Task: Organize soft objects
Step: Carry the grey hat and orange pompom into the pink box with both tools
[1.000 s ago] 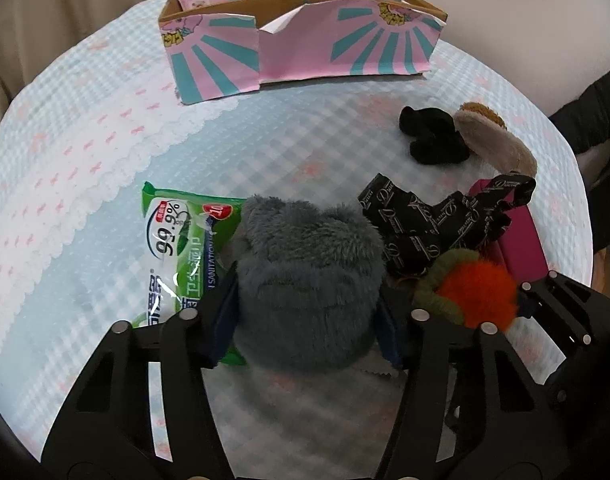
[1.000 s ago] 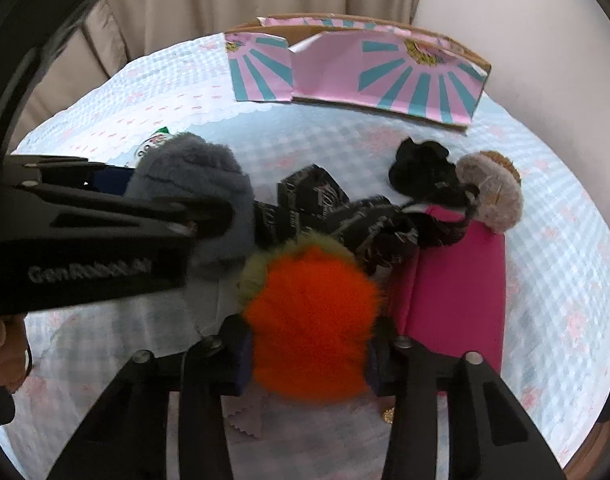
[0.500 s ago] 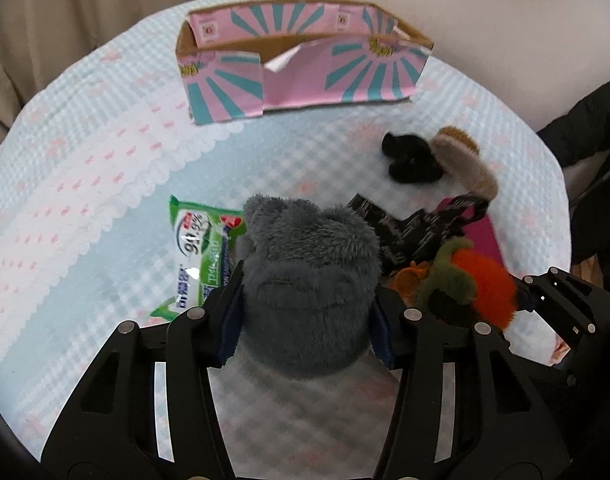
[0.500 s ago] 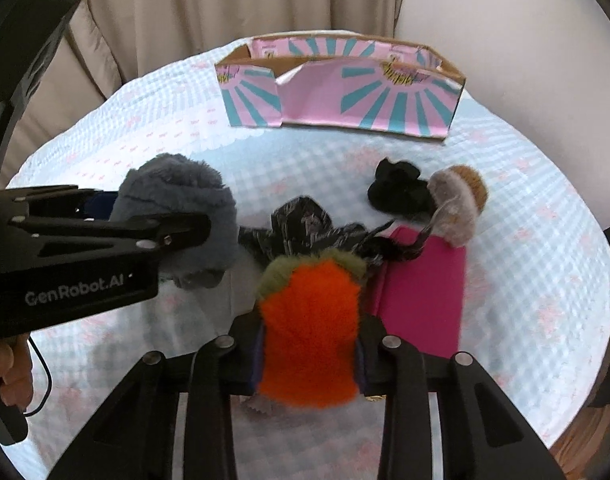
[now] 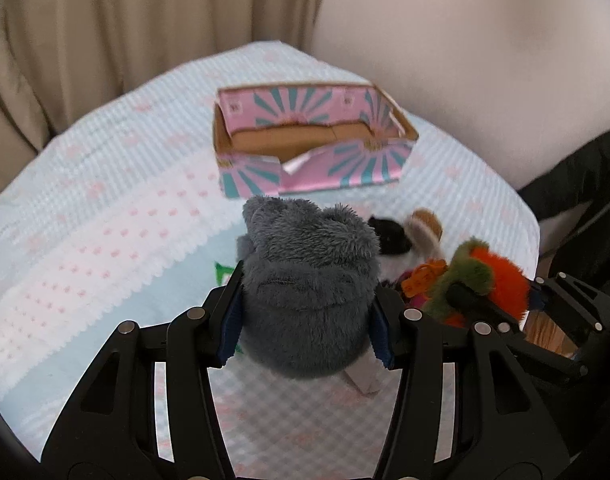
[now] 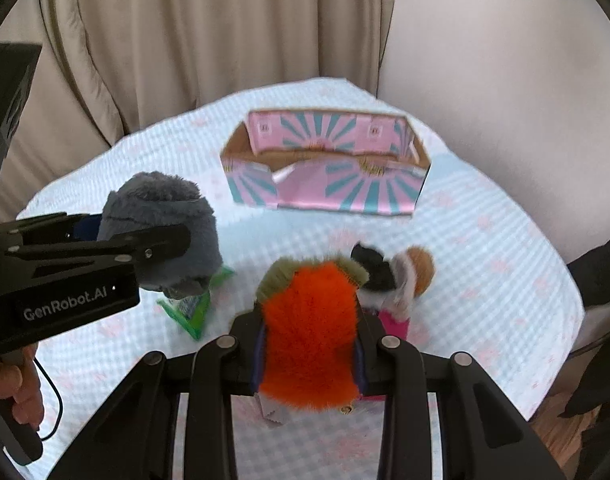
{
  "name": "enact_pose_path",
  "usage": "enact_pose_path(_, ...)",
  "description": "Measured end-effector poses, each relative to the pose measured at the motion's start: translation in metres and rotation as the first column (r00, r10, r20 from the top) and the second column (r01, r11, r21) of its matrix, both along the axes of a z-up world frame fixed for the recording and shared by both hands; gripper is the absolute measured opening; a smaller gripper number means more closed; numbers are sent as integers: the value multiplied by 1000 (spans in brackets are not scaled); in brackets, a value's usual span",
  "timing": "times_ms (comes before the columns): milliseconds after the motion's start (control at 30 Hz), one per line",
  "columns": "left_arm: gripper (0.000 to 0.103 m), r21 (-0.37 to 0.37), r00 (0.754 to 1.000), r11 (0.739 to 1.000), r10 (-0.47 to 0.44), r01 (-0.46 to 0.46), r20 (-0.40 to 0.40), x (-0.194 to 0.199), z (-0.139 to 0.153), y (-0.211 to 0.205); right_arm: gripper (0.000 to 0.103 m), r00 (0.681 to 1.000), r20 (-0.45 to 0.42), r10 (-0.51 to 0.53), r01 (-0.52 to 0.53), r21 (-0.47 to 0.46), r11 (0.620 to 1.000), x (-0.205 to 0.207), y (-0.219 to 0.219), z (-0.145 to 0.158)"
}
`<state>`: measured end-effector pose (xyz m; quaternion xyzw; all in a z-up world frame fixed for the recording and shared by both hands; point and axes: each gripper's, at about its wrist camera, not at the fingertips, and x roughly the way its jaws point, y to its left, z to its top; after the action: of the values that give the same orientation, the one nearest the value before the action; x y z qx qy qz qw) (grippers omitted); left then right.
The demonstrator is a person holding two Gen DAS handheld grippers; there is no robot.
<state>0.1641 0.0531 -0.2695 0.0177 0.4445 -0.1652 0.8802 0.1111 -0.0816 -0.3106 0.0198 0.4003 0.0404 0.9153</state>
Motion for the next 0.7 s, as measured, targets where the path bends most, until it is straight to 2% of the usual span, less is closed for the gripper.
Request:
enact_pose_path(133,49,-13,999,999,34,-33,29,5,32,4,30,999,37,-9,8,7,1000,2,-4,41)
enact_pose_path(367,49,-25,992,996,87,-85,97,21,82,-3,30,995,98,10,-10,6,1000,21,-17,95)
enact_pose_path(500,49,-27,983,991,133,-130,127,37,105,-17,30,993,115,32,-32,3,999,40,-33,119)
enact_pose_path(700,49,-15,969,977,212,-212,124,77,117,-46,30,985,141,103,-105,6,994,84,-62,134)
